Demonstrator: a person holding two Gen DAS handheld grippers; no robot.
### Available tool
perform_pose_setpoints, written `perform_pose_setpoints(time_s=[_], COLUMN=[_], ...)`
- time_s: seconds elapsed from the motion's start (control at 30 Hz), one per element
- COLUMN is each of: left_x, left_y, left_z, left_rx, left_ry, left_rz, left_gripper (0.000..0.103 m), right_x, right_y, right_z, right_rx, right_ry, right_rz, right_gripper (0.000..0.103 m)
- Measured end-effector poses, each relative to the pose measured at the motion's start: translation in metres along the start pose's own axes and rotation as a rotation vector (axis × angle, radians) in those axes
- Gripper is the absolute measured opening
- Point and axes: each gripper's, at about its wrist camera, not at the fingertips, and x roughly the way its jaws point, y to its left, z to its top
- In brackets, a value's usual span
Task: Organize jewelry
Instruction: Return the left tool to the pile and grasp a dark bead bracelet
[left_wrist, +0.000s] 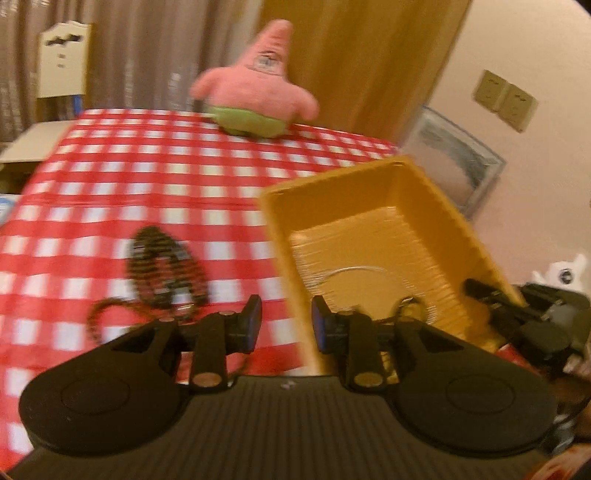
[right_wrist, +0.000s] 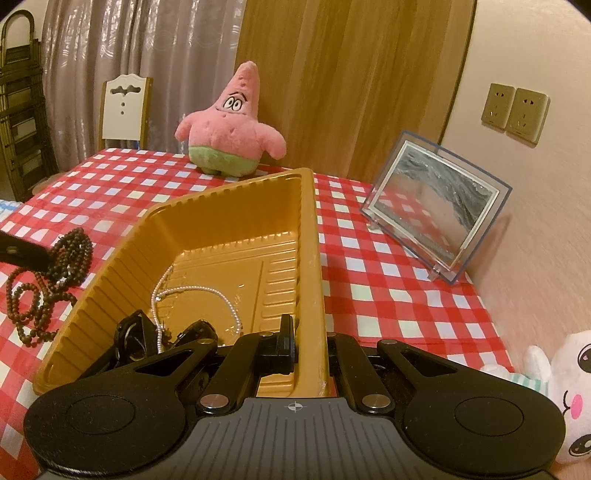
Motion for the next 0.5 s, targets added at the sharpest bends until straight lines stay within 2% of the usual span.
perform_pose_setpoints(time_s=[0.3,0.5], left_x=[-0.022,-0.027], left_y=[0.054,0.065], left_z=[-0.034,-0.048], left_rx=[-0.082,-0.087], left_ry=[0.051,0.066], left_rz=[0.192,0.241], left_gripper=[0.025,0.025], right_x=[0.000,0.000], right_y=[0.001,0.001], right_z=[0.001,0.001], right_rx=[-0.001,-0.005], right_ry=[-0.001,-0.002], right_rz=[0.001,0.001], right_gripper=[0.003,0.003])
